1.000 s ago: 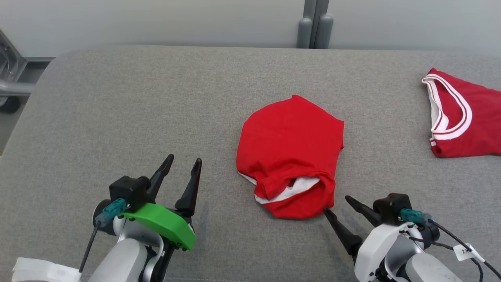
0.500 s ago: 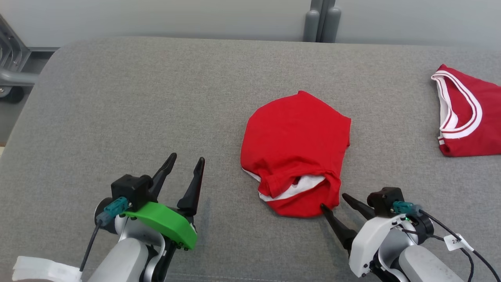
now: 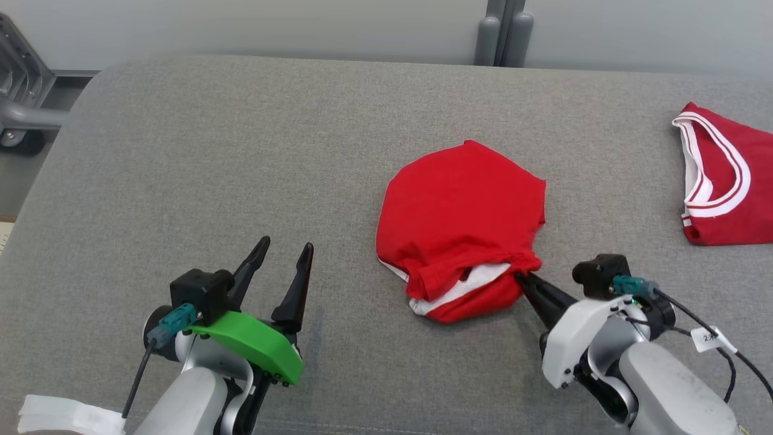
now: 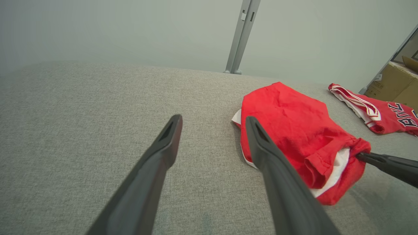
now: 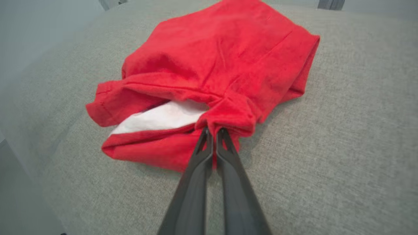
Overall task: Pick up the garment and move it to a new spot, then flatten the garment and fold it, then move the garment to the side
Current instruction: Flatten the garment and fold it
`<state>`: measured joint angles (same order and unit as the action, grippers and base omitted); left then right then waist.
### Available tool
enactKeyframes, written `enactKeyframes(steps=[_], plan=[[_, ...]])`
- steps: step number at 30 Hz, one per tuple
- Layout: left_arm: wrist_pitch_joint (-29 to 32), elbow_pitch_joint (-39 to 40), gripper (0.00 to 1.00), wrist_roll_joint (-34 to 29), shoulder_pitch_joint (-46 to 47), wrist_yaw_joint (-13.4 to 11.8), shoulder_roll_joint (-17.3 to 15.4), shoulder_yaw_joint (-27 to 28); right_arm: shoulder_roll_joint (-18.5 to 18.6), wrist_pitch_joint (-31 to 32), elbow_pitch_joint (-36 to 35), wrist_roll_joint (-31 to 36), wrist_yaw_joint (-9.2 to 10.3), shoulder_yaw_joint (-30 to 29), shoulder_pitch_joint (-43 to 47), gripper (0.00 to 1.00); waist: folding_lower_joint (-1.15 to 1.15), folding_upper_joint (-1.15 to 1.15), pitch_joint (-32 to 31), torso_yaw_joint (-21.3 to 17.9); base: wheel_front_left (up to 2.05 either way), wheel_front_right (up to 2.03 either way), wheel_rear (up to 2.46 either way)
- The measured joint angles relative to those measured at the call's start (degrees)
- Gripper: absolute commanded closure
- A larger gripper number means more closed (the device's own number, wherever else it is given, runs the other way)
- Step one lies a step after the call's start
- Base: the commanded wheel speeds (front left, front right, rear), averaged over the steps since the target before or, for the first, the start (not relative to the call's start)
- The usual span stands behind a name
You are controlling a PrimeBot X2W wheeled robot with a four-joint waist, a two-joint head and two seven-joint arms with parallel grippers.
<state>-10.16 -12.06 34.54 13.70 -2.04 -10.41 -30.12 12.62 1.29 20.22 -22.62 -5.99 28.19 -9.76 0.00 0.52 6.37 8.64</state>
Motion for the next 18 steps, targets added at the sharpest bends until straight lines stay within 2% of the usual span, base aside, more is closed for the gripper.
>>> enactKeyframes(steps=[7, 14, 18], plan=[[0.0, 0.1, 0.0, 0.0, -0.2, 0.0, 0.0, -0.1, -0.1, -1.8, -2.3, 2.1, -0.19, 0.8, -7.3, 1.0, 0.0, 0.0, -0.5, 0.1, 0.0, 0.0, 0.0], [0.0, 0.1, 0.0, 0.1, -0.9, 0.0, 0.1, -0.1, -1.8, -2.4, -4.2, 4.1, -0.77, 5.7, -13.6, 1.0, 0.0, 0.0, -1.1, 0.5, 0.0, 0.0, 0.0], [0.0, 0.1, 0.0, 0.1, -1.1, -0.5, 0.1, 0.0, -2.6, -4.1, -6.3, 4.0, -1.08, 6.3, -16.6, 1.0, 0.0, 0.0, -1.3, 0.7, 0.0, 0.0, 0.0]])
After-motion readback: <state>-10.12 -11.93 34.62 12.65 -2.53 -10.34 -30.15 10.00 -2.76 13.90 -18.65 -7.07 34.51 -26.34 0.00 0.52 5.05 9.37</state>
